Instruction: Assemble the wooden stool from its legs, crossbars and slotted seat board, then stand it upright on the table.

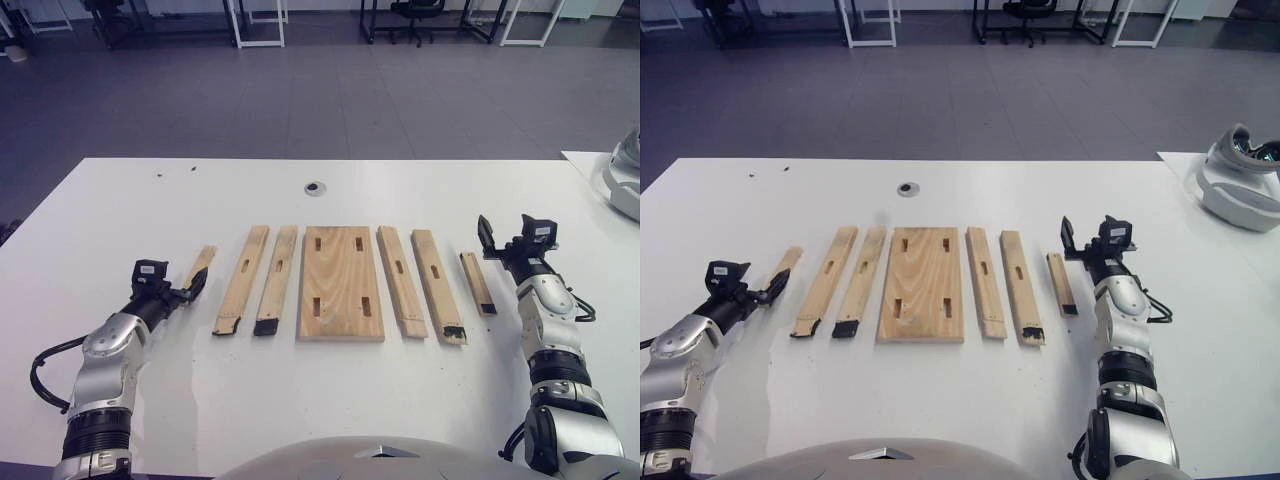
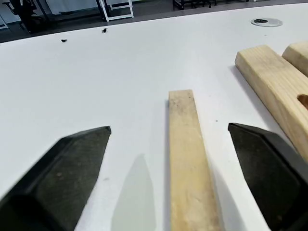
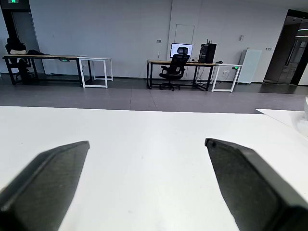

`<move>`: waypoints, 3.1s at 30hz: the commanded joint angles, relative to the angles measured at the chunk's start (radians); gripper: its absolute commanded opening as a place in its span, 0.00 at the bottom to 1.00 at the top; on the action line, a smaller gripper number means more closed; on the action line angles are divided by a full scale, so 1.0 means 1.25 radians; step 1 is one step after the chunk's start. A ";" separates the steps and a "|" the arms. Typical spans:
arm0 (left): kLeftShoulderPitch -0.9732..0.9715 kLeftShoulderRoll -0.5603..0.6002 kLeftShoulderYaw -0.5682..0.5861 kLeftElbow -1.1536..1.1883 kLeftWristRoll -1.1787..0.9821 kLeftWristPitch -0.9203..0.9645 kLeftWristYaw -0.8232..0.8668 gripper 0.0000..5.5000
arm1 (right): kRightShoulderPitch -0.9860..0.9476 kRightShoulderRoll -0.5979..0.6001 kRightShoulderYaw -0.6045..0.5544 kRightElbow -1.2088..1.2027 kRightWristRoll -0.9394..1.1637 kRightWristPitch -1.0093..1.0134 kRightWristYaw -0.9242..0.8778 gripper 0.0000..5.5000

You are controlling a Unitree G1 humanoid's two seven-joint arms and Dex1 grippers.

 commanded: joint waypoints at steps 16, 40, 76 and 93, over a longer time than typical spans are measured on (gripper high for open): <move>0.015 0.042 -0.051 0.061 0.059 -0.005 0.003 0.23 | -0.032 -0.002 0.063 -0.124 0.030 0.121 0.073 0.82; -0.388 -0.105 -0.323 -0.273 0.104 -0.234 -0.092 0.23 | -0.256 0.283 0.073 -0.591 0.734 0.745 -0.012 0.46; -0.195 -0.141 -0.211 -0.290 0.140 -0.074 0.104 0.63 | 0.202 0.192 0.060 -0.587 0.329 0.542 -0.103 0.07; -0.182 -0.140 -0.212 -0.284 0.153 -0.077 0.104 0.63 | 0.263 0.093 0.272 -0.505 0.056 0.508 -0.046 0.07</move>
